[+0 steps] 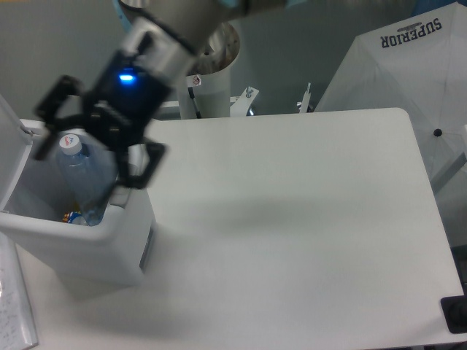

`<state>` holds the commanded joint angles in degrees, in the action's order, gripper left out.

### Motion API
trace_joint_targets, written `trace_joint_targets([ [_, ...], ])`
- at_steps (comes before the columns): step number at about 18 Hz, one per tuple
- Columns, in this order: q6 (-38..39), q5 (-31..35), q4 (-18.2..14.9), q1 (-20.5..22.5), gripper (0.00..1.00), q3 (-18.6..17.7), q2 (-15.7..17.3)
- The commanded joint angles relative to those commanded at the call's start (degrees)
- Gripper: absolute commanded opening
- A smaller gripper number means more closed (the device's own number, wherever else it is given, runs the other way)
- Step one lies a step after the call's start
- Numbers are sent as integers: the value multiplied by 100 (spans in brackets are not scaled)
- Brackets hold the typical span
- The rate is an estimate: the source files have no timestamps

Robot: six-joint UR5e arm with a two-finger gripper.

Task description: Place the trash in the trash can

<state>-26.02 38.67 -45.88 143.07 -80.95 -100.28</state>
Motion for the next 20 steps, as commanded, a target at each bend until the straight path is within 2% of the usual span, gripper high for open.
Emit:
trace_joint_targets([
  [3, 9, 0, -18, 492, 100, 132, -176],
  [7, -105, 18, -18, 1028, 100, 115, -413],
  [11, -561, 253, -53, 1503, 100, -192, -405],
  [17, -1326, 1465, -62, 1540, 100, -307, -668],
  [20, -1800, 2151, -62, 1514, 100, -517, -721],
])
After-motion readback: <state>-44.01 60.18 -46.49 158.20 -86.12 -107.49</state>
